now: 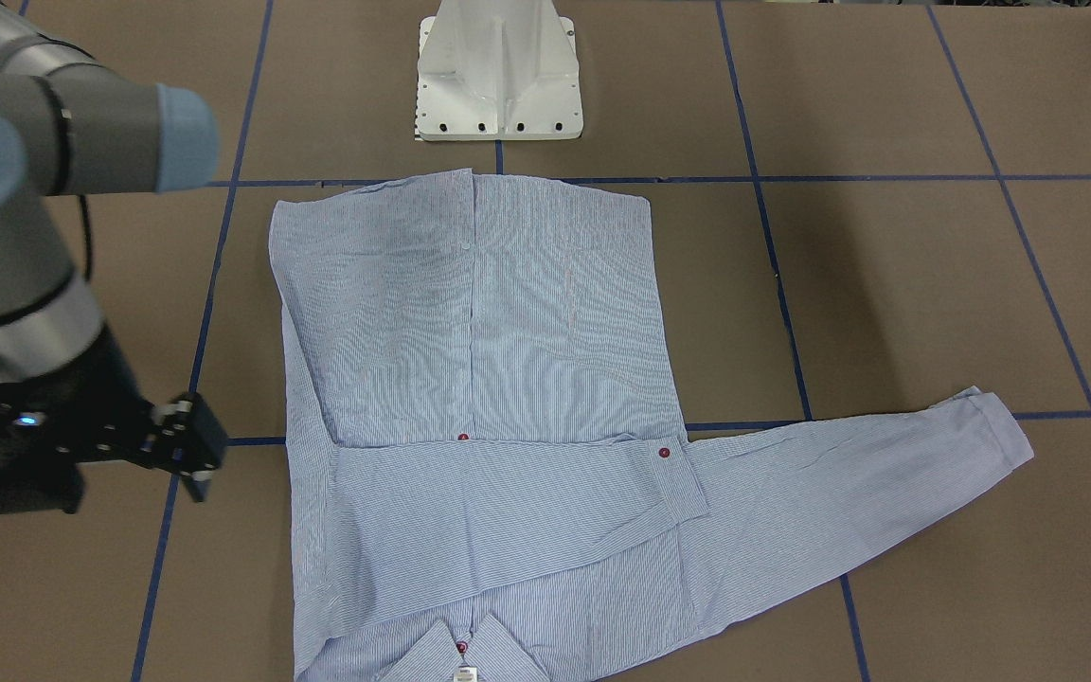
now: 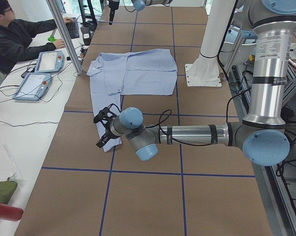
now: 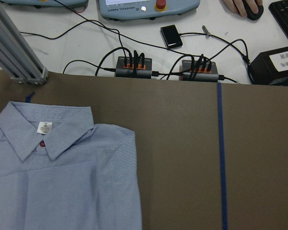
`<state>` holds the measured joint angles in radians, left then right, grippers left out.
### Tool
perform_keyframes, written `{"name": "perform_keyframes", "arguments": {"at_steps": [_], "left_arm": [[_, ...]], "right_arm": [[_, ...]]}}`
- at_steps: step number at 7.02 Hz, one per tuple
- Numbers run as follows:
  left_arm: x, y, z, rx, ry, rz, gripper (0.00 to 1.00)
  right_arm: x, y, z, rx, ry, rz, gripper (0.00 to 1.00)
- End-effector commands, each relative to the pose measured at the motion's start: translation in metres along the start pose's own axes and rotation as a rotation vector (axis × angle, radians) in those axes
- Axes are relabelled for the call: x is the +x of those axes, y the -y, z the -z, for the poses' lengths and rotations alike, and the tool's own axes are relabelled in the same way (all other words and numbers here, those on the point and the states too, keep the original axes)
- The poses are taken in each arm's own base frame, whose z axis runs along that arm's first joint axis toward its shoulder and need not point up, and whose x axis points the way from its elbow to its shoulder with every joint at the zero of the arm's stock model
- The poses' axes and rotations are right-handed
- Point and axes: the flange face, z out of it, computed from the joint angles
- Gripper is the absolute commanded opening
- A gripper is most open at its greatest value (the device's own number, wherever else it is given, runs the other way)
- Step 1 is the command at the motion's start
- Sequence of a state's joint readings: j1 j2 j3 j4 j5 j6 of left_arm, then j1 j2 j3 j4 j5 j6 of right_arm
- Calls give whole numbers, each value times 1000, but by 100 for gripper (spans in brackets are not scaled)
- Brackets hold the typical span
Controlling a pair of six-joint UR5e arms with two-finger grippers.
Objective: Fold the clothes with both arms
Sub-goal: 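Release the sleeve on the shirt and raise the right gripper away, then grasp the cuff of the other sleeve with the left gripper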
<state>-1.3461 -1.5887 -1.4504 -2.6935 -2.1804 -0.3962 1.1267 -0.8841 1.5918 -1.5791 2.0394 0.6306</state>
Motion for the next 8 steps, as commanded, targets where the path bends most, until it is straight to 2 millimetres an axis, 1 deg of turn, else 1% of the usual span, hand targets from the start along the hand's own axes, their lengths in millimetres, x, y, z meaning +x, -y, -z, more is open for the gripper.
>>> {"name": "perform_keyframes", "arguments": {"at_steps": [1, 2, 3, 4, 5, 6, 7, 8], "left_arm": [[38, -35, -60, 82, 21, 206, 100], [34, -52, -80, 92, 34, 254, 97], [38, -59, -90, 96, 9, 370, 80], [62, -71, -111, 103, 11, 471, 69], [77, -86, -128, 122, 19, 501, 68], [76, -91, -138, 125, 17, 505, 67], [70, -97, -144, 114, 30, 507, 65], [69, -99, -145, 109, 34, 506, 65]], "right_arm": [[118, -34, 34, -33, 70, 97, 100], [124, -42, 33, -35, 68, 96, 100], [124, -43, 33, -34, 68, 96, 100], [127, -49, 32, -36, 67, 94, 100], [129, -52, 32, -37, 66, 95, 100], [131, -53, 32, -39, 65, 91, 100], [130, -53, 32, -38, 66, 92, 100], [130, -53, 32, -38, 65, 92, 100]]}}
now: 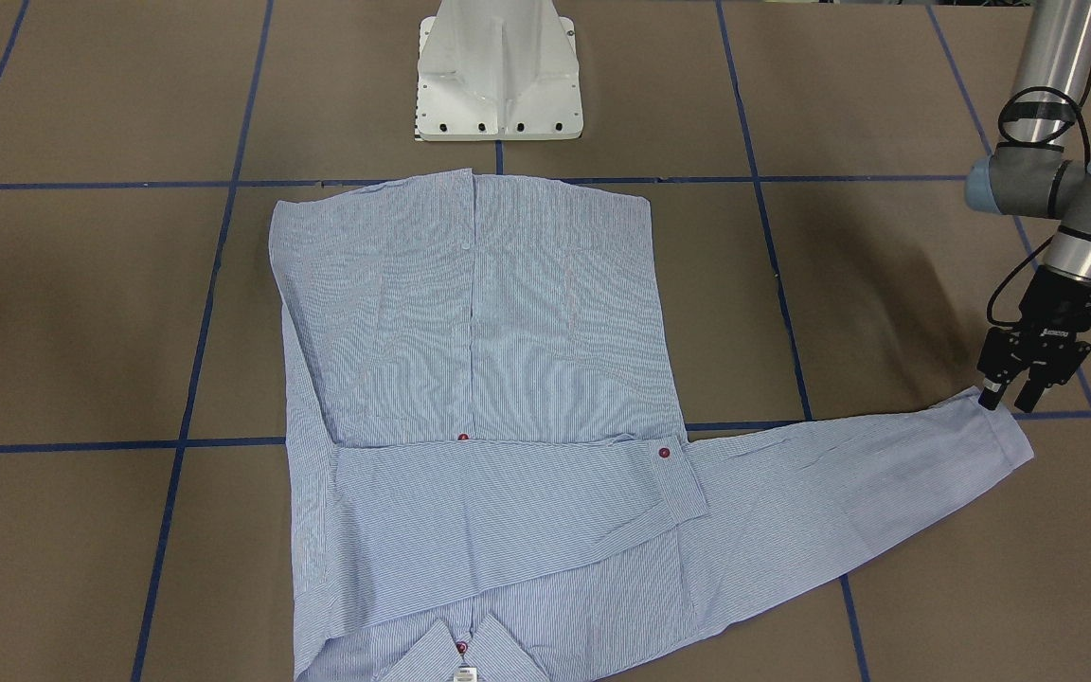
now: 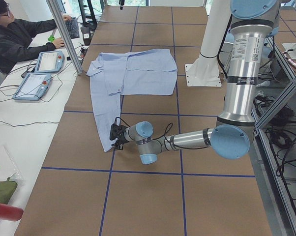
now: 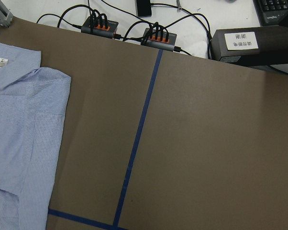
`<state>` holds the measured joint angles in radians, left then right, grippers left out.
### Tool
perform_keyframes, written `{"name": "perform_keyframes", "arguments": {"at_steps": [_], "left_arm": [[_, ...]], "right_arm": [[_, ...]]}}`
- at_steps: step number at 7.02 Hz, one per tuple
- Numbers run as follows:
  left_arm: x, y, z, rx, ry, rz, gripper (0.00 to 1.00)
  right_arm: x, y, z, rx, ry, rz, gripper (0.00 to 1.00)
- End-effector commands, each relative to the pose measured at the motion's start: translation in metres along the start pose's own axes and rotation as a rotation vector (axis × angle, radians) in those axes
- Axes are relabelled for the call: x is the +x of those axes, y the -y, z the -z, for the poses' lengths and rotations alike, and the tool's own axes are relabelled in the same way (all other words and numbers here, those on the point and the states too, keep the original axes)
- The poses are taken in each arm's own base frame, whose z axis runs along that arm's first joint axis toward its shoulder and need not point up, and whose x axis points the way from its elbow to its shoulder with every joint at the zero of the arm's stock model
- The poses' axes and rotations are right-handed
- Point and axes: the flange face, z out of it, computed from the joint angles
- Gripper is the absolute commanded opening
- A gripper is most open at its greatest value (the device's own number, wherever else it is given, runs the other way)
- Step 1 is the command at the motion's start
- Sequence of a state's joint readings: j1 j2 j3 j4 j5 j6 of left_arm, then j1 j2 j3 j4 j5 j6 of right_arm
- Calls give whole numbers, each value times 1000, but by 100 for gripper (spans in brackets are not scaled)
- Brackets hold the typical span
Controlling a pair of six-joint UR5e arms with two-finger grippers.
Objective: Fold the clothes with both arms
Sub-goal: 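Grasp the cuff of the other sleeve with the left gripper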
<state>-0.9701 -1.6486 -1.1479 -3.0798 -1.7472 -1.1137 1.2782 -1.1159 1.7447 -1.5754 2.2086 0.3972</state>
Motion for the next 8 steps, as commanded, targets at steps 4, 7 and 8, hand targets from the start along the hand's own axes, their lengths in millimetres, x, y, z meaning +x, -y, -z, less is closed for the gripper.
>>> {"name": "perform_keyframes", "arguments": {"at_steps": [4, 7, 8], "left_arm": [[-6, -10, -8, -17, 16, 2, 37], [19, -6, -8, -18, -36, -20, 0], [54, 4, 0, -44, -104, -37, 0]], "right_arm": [[0, 0, 0, 0, -1, 2, 100], [-1, 1, 1, 4, 0, 3, 100], [-4, 0, 5, 12, 4, 2, 100]]}}
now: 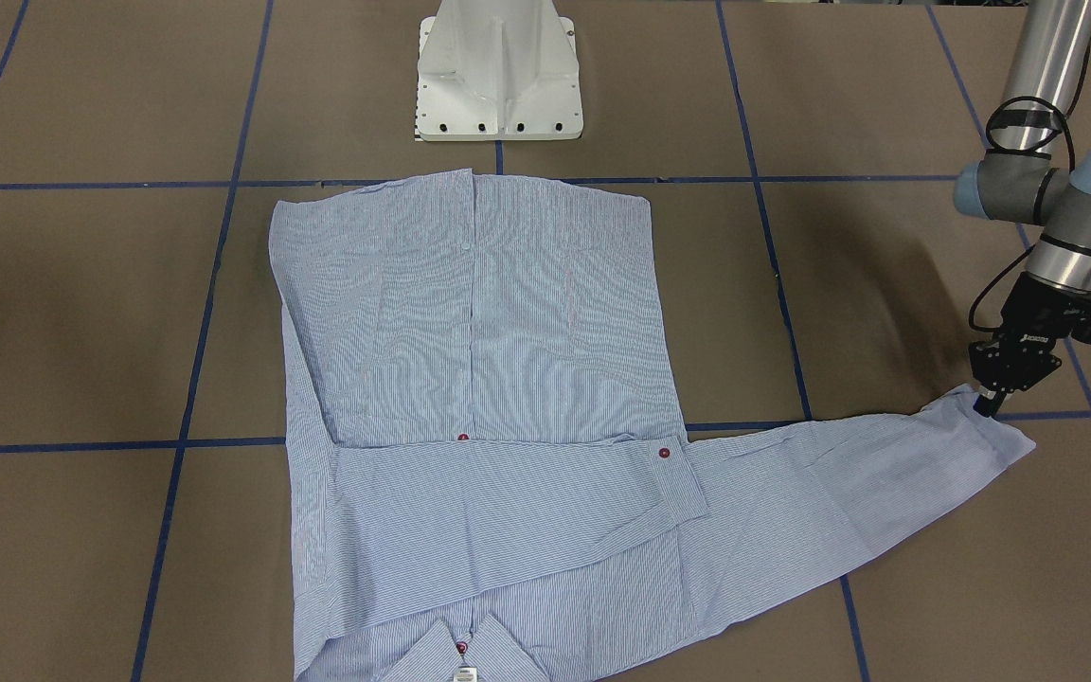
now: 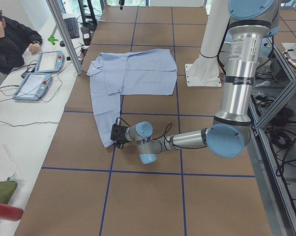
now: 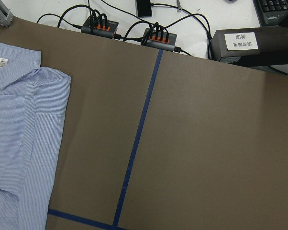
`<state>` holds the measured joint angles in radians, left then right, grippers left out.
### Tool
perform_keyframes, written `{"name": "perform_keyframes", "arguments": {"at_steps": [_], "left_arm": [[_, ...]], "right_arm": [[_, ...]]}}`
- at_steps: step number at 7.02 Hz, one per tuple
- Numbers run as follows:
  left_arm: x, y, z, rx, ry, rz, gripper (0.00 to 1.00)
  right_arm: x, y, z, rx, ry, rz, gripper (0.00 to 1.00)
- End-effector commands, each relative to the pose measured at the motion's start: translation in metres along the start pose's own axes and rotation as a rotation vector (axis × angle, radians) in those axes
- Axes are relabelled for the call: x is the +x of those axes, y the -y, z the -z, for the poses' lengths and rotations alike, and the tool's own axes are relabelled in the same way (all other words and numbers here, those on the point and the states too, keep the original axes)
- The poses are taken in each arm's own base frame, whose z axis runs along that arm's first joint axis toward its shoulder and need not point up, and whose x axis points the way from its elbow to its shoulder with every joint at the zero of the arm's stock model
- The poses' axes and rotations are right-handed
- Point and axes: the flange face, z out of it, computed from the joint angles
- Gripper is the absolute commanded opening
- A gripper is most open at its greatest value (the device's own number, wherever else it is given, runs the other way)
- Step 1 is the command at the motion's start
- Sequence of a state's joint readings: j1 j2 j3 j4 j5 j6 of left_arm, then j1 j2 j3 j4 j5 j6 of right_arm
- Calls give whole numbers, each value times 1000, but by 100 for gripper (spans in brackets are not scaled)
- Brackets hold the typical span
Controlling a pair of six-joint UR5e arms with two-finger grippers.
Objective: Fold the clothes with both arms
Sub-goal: 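Grasp the cuff of the other sleeve with the left gripper, then carry the sleeve with the left gripper across the shirt body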
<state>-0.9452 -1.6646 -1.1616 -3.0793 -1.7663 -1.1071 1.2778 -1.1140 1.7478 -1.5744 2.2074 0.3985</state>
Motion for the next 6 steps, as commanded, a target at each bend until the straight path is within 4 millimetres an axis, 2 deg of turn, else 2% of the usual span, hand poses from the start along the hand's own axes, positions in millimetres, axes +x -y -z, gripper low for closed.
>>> {"name": "perform_keyframes", "arguments": {"at_steps": [1, 2, 3, 4, 5, 6], "left_arm": [[81, 28, 18, -55, -139, -76, 0], [157, 62, 31, -49, -186, -166, 0], [264, 112, 34, -81, -151, -182, 0], [359, 150, 41, -111, -121, -177, 0], [424, 132, 32, -157, -165, -203, 0], [481, 126, 21, -173, -217, -213, 0]], "right_arm": [[-2, -1, 4, 8, 3, -2, 100], [0, -4, 2, 4, 2, -7, 100], [6, -9, -2, -4, -5, -14, 100], [10, -14, -5, -9, -7, -18, 100], [11, -21, -2, -8, -7, -18, 100], [12, -25, -2, -9, -7, -19, 100]]}}
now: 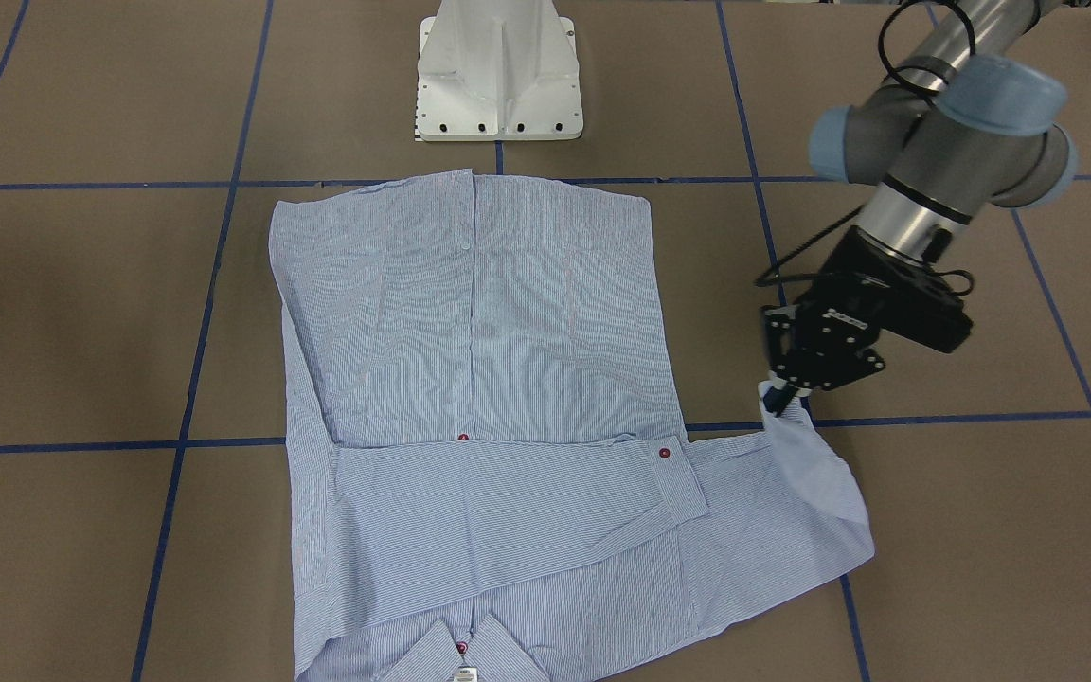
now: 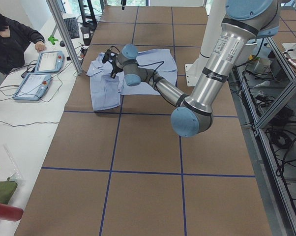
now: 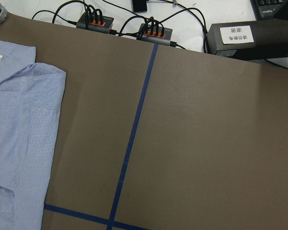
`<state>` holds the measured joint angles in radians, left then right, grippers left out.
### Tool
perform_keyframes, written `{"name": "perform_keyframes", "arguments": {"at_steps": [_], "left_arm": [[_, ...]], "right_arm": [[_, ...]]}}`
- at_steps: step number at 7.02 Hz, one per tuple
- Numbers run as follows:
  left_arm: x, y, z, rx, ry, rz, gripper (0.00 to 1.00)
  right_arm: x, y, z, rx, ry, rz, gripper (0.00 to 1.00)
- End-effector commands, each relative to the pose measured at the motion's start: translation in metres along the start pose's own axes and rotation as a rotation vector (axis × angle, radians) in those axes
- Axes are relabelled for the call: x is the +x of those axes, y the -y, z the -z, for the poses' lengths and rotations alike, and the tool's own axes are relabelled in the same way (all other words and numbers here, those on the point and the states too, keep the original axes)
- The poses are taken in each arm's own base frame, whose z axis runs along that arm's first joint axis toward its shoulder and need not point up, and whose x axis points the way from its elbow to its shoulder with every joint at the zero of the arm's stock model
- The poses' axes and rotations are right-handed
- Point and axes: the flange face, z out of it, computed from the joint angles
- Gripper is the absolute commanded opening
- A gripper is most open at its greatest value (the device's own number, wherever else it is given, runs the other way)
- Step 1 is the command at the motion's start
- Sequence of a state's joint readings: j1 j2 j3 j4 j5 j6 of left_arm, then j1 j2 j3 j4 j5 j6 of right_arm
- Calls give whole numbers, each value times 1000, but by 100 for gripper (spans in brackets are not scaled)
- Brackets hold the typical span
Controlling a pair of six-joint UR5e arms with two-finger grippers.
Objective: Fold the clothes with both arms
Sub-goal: 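Carry the sleeve with the left gripper across the shirt body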
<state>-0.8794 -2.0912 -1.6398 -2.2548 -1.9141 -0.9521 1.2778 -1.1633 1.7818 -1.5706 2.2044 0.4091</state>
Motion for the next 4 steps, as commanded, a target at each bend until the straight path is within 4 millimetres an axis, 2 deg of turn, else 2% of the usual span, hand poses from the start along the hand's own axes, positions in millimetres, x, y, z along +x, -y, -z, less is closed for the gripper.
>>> {"name": "perform_keyframes", "arguments": {"at_steps": [1, 2, 3, 4], "left_arm": [[98, 29, -33, -28, -56, -5, 0], [118, 47, -48, -29, -57, -2, 0], [141, 50, -70, -50, -44, 18, 0], [169, 38, -88, -18, -21, 36, 0]], "right_arm": [[3, -6, 0, -3, -1, -3, 100], [3, -6, 0, -3, -1, -4, 100], [3, -6, 0, -3, -1, -4, 100], [3, -6, 0, -3, -1, -4, 100]]}}
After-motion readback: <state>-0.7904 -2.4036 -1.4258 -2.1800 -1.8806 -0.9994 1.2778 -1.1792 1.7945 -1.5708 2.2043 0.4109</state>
